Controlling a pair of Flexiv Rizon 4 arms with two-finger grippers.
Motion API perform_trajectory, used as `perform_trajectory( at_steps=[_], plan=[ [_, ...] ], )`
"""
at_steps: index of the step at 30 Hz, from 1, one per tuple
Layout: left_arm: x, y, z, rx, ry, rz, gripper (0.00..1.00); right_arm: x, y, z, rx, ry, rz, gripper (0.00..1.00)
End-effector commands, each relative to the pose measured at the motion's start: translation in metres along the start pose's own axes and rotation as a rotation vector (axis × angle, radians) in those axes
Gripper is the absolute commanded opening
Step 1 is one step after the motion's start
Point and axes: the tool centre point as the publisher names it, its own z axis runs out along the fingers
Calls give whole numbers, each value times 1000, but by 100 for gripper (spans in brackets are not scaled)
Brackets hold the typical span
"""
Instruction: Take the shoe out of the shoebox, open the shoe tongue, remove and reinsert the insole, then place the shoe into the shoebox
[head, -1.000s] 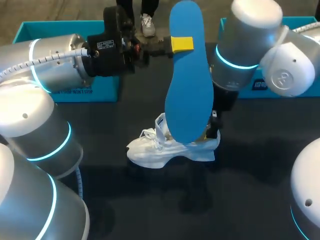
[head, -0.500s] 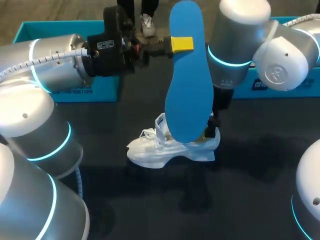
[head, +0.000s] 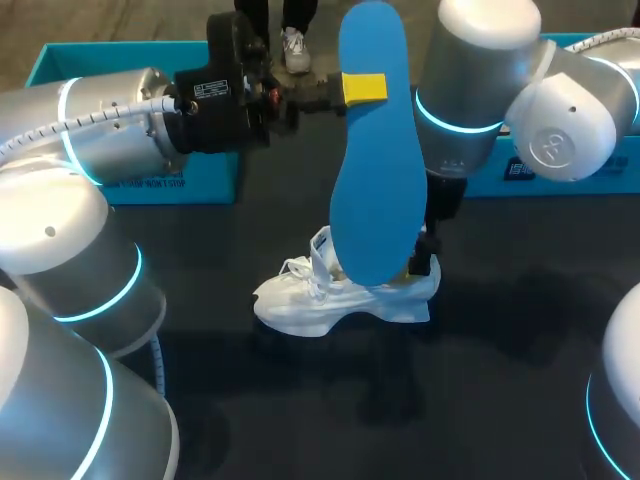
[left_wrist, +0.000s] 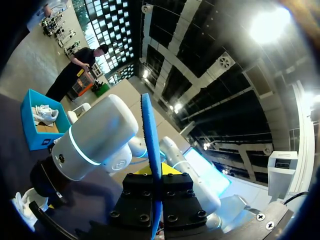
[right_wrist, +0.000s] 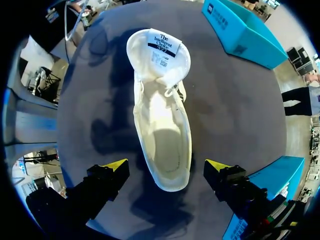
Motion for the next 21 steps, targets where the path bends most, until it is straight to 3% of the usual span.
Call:
perform_trajectory(
  at_steps=[1, 7, 12, 21],
  plan=[
    [0, 1, 0, 3, 0, 0, 0, 0, 0, 1, 2, -3, 2, 100],
    [0, 1, 0, 3, 0, 0, 0, 0, 0, 1, 2, -3, 2, 100],
    [0, 1, 0, 3, 0, 0, 0, -14, 21, 9, -15, -3, -21, 100],
    [0, 1, 0, 3, 0, 0, 0, -27, 39, 29, 16, 8, -42, 100]
  ],
)
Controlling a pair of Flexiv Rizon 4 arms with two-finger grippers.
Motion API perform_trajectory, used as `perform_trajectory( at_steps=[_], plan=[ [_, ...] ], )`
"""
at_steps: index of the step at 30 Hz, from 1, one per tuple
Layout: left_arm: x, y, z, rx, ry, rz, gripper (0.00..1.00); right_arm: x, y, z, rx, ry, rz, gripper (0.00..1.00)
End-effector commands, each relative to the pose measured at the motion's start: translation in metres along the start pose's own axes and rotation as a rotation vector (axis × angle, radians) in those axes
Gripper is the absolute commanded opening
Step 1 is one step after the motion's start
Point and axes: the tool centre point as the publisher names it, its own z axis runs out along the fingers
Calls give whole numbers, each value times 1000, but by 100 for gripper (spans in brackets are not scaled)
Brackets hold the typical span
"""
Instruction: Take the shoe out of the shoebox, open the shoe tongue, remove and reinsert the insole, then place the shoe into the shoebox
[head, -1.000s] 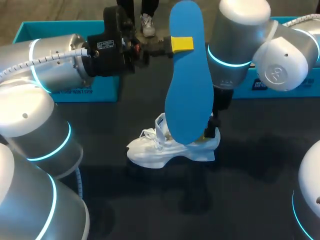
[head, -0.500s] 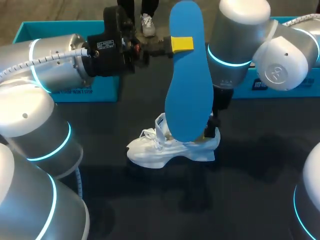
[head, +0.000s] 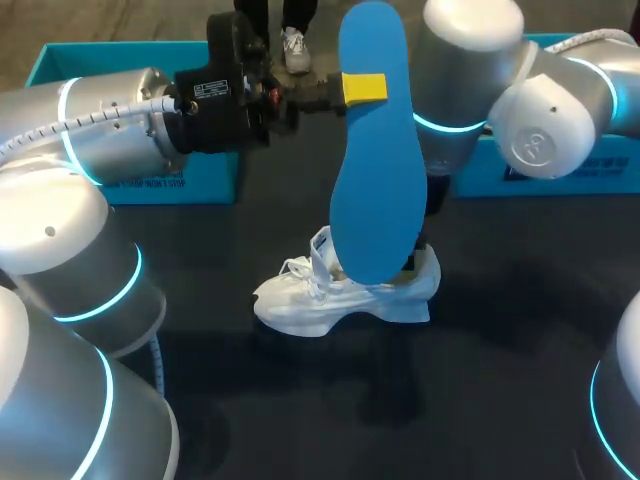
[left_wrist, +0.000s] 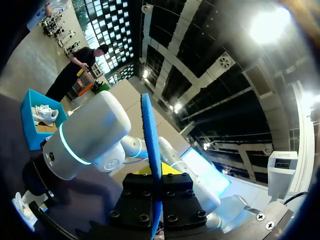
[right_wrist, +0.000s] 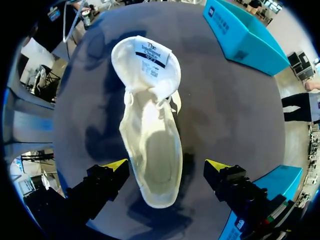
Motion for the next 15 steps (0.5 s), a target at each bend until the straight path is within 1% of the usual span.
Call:
perform_trajectory(
  at_steps=[1, 3, 8, 11, 12, 15],
  plan=[
    [0, 1, 0, 3, 0, 0, 0, -11, 19, 17, 34, 21, -14, 100],
    [0, 1, 0, 3, 0, 0, 0, -13, 24, 21, 30, 25, -23, 100],
    [0, 1, 0, 3, 0, 0, 0, -15, 35, 34, 56, 32, -36, 100],
    [0, 1, 0, 3, 0, 0, 0, -16, 33, 43, 55, 41, -31, 100],
    [0, 1, 0, 3, 0, 0, 0, -17, 32, 45, 69, 42, -27, 100],
    [0, 1, 0, 3, 0, 0, 0, -17, 26, 50, 70, 46, -13, 100]
  ],
)
